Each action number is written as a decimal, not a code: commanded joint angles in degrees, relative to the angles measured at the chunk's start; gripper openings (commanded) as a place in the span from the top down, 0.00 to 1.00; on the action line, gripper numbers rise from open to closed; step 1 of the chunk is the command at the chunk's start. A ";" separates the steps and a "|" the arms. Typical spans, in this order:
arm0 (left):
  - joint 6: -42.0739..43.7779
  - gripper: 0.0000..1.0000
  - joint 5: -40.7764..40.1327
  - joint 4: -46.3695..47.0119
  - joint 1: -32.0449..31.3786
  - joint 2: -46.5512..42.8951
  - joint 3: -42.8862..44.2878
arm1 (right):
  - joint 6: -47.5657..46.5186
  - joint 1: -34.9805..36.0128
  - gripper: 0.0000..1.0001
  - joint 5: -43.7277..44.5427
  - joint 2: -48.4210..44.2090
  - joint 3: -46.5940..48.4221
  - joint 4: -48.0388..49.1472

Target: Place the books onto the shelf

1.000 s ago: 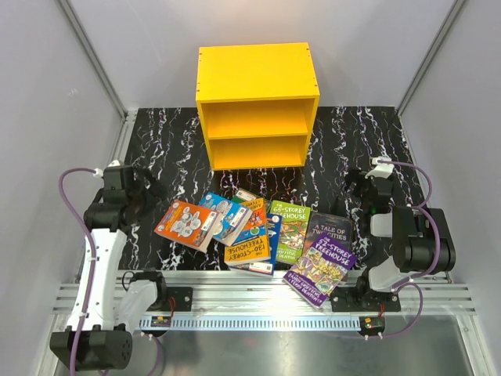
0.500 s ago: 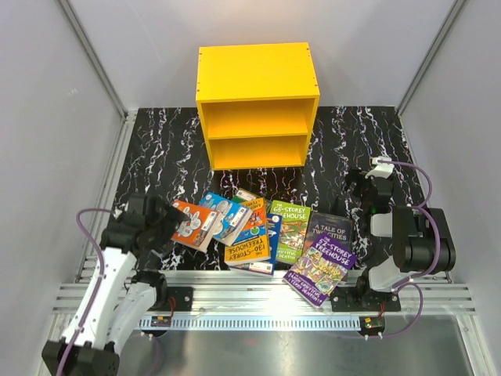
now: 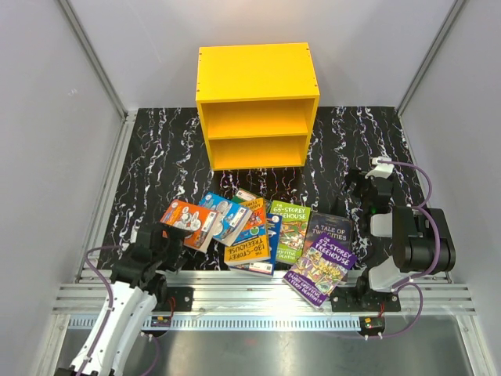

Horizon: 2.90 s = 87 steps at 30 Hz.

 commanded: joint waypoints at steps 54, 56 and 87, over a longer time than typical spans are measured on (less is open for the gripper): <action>37.27 1.00 12.04 33.14 -20.50 50.50 55.86 | 31.01 2.45 0.00 -17.11 -48.78 42.35 -84.23; 37.27 1.00 11.34 34.20 -20.95 55.60 60.52 | 31.36 2.45 0.00 -18.08 -51.08 42.53 -87.32; 26.37 1.00 23.29 48.36 -25.69 63.97 60.98 | 58.96 13.86 0.13 -49.12 -28.77 22.31 -47.08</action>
